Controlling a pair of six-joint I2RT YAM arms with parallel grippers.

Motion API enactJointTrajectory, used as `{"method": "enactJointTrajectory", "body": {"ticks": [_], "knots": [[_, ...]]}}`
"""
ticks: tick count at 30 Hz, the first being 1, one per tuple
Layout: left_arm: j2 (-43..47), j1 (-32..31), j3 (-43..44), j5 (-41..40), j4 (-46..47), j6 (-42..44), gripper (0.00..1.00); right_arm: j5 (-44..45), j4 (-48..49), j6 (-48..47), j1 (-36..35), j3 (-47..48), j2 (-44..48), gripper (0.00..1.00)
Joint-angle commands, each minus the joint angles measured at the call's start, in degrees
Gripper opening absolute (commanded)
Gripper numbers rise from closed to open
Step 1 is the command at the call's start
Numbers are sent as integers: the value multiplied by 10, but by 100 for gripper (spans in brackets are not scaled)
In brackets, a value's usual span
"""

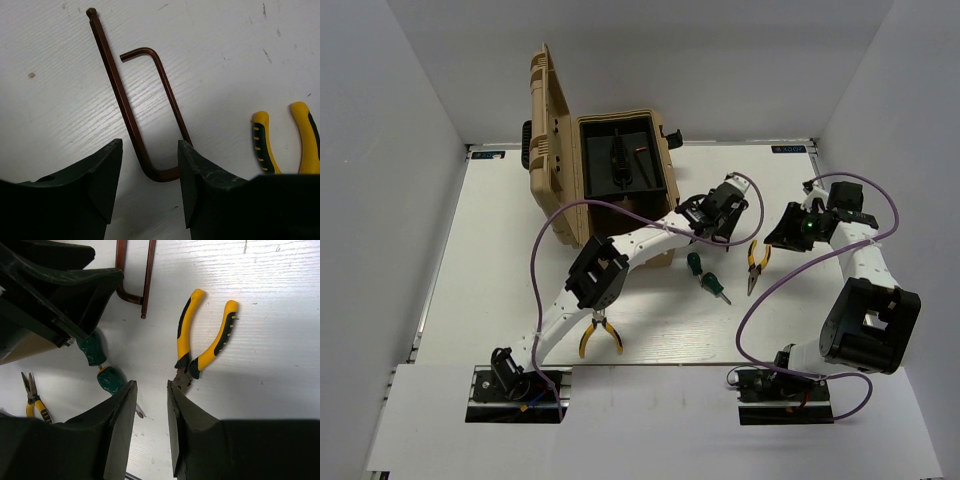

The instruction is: Sort the tools into containers

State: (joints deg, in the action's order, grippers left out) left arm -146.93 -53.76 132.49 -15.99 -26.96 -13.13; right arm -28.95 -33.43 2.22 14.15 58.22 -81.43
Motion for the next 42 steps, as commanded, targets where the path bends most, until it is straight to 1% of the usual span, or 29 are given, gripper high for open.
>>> {"method": "enactJointTrajectory", "body": {"ticks": [1, 7, 9, 13, 18, 23, 25, 27, 30, 31, 33, 34, 35, 36, 37, 39, 41, 42], "knots": [[10, 3, -27, -20, -23, -1, 59, -18, 8, 0, 5, -5, 2, 37], [16, 8, -39, -32, -34, -7, 59, -21, 7, 1, 7, -6, 1, 37], [23, 14, -57, -32, -34, -7, 59, -21, 9, 1, 11, -6, 3, 37], [28, 14, -65, -38, -14, -1, 59, -24, 10, 2, 11, -6, 2, 37], [8, 14, -20, -38, -14, -1, 59, -27, 9, 0, 12, -8, 2, 37], [-13, 14, 3, -44, -14, -1, 59, -28, 9, 0, 15, -8, 0, 37], [-20, 14, 3, -44, -27, -7, 55, -30, 10, 1, 16, -7, 1, 37], [-14, 14, -19, -44, -34, -7, 53, -31, 10, 1, 18, -6, 0, 37], [9, 14, -80, -44, -28, -7, 50, -37, 10, 2, 20, -6, 1, 37], [22, 14, -107, -44, -28, -7, 48, -37, 9, 2, 23, -6, 1, 37], [33, 8, -129, -44, -28, -7, 47, -38, 8, 3, 24, -6, 3, 37], [45, 8, -153, -44, -28, -7, 42, -41, 8, 5, 23, -6, 5, 37], [52, 8, -168, -37, -28, -7, 40, -42, 6, 5, 25, -6, 7, 37], [61, 2, -203, -32, -21, -13, 38, -44, 6, 7, 27, -6, 9, 37], [71, 1, -223, -32, -13, -13, 38, -44, 6, 7, 28, -7, 12, 37], [94, -4, -270, -26, 1, -13, 35, -49, 8, 9, 32, -6, 15, 37], [102, -9, -286, -26, 7, -13, 30, -52, 7, 12, 37, -7, 16, 37], [107, -9, -297, -26, 7, -13, 30, -56, 6, 12, 37, -7, 17, 37]]}}
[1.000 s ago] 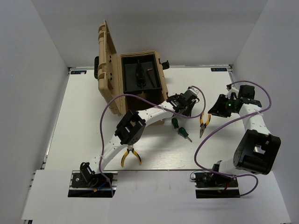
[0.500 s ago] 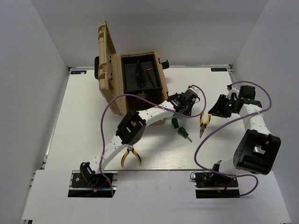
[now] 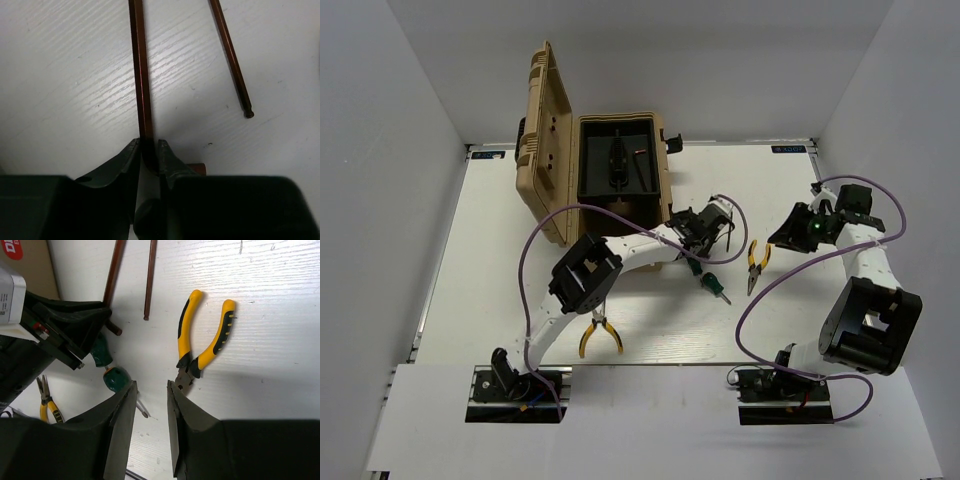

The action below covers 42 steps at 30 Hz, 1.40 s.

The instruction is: Sort the tools into containers

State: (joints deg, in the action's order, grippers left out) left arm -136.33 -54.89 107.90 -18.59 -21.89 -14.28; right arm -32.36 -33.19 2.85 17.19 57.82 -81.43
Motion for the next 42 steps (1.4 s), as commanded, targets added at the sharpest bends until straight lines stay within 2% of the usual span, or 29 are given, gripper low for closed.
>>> {"method": "enactJointTrajectory", "body": {"ticks": [1, 4, 5, 8, 12, 14, 20, 32, 36, 42], "knots": [[1, -3, -52, 6, -39, 7, 28, -24, 3, 6, 7, -5, 20, 37], [1, -8, -38, 20, -32, 20, 26, -29, 4, 8, 11, -4, 22, 37], [-5, -8, -28, 20, -32, 25, 22, -29, 8, 8, 11, -6, 20, 37], [-33, -14, 55, 31, -53, 38, 14, -31, 4, 8, 15, -9, 28, 37], [-66, -19, 134, 37, -74, 50, 8, -37, 7, 8, 21, -11, 28, 37], [-73, -19, 164, 44, -74, 50, 8, -39, 7, 8, 21, -11, 24, 37], [-67, -19, 181, 10, -74, 55, 1, -41, 8, 7, 23, -11, 21, 37], [3, -19, 176, -28, -55, 61, 0, -43, 8, 6, 25, -14, 21, 37], [22, -19, 176, -28, -55, 73, 0, -43, 7, 7, 25, -14, 20, 37], [39, -24, 222, 7, -55, 80, 0, -43, 8, 2, 24, -15, 15, 37]]}}
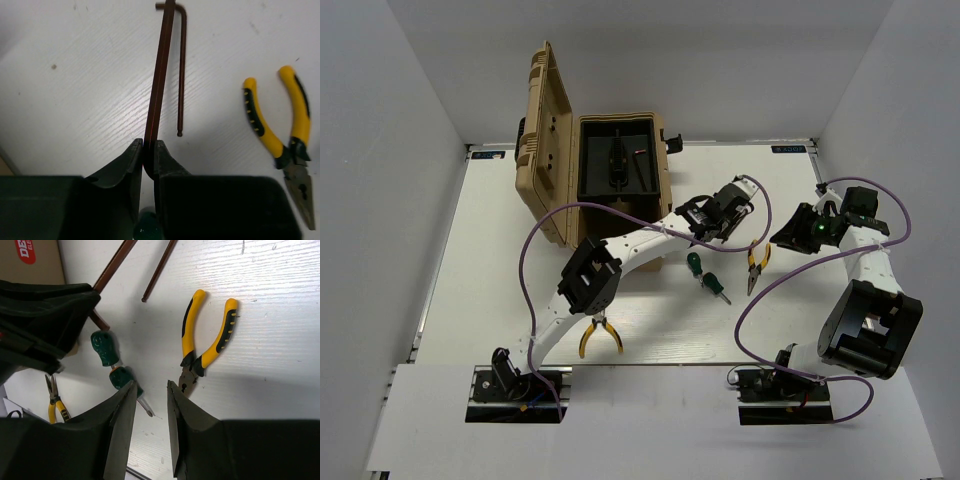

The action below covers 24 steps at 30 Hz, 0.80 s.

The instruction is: Sort the tools into containers

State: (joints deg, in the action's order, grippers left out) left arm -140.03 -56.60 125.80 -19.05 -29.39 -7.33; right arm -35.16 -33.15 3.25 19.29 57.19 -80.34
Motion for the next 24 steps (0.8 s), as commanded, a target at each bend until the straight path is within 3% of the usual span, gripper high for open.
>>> {"method": "enactJointTrajectory", "body": {"ticks": [1, 14, 19, 20, 21, 22, 23, 24], "knots": [[76, -7, 48, 12, 20, 10, 0, -17, 7, 0, 3, -9, 5, 37], [98, -7, 68, -4, 4, 27, 0, -13, 7, 1, 3, -8, 4, 37], [85, -7, 31, 11, 20, 27, 0, -15, 6, 2, 4, -7, 4, 37], [78, -7, 40, 11, 20, 27, 3, -14, 7, 4, 3, -8, 4, 37], [53, -7, 51, 11, 11, 35, 12, -15, 5, 2, 3, -7, 3, 37], [40, -2, 65, 18, 5, 35, 37, -14, 7, 3, 3, -8, -3, 37], [28, -2, 87, 18, -1, 35, 48, -15, 5, 2, 3, -8, 3, 37], [12, 4, 94, 35, -1, 40, 53, -15, 7, 1, 3, -7, 4, 37]]}}
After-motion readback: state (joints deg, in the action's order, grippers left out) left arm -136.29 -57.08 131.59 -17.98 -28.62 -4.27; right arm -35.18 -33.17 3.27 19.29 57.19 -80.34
